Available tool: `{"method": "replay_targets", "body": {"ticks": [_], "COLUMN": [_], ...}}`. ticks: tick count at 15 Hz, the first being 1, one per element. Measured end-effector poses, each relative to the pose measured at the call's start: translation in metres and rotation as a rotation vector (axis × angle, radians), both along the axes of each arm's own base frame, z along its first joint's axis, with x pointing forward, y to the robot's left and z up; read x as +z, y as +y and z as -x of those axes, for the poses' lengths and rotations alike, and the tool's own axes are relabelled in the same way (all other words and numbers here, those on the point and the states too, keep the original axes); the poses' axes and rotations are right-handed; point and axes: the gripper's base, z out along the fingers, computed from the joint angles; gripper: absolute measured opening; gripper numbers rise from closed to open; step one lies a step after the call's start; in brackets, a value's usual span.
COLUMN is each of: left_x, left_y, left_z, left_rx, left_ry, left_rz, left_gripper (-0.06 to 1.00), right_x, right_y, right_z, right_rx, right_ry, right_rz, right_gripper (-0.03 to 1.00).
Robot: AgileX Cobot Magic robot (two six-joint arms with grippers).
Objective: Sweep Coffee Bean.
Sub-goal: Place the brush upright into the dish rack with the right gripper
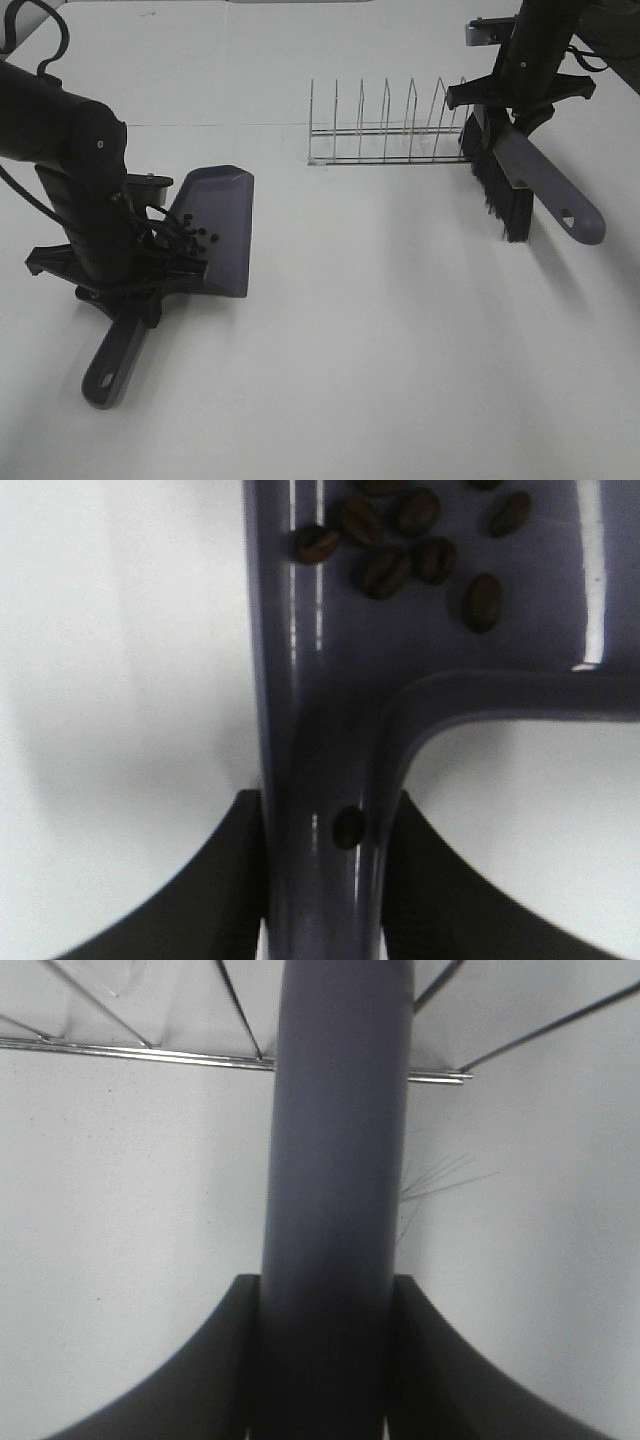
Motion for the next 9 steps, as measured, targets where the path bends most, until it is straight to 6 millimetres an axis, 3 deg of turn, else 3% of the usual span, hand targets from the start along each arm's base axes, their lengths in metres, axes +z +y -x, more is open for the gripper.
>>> {"method": "replay_targets", "body": {"ticks": [6, 9], "left_x": [0.000, 0.000], "left_y": [0.000, 0.000], "left_z": [0.000, 0.000], "left_rx": [0.000, 0.000], "left_ry": [0.000, 0.000], "left_rz": [0.000, 0.000], "left_gripper": [0.27, 0.27], "right_x": [0.015, 0.013], "right_y": [0.001, 0.001], "right_z": [-0.012, -0.015], "right_rx": [-0.006, -0.002], "right_ry": [-0.132, -0.154], "right_rz": [-0.009, -0.009], "right_gripper": [0.28, 0.28]}}
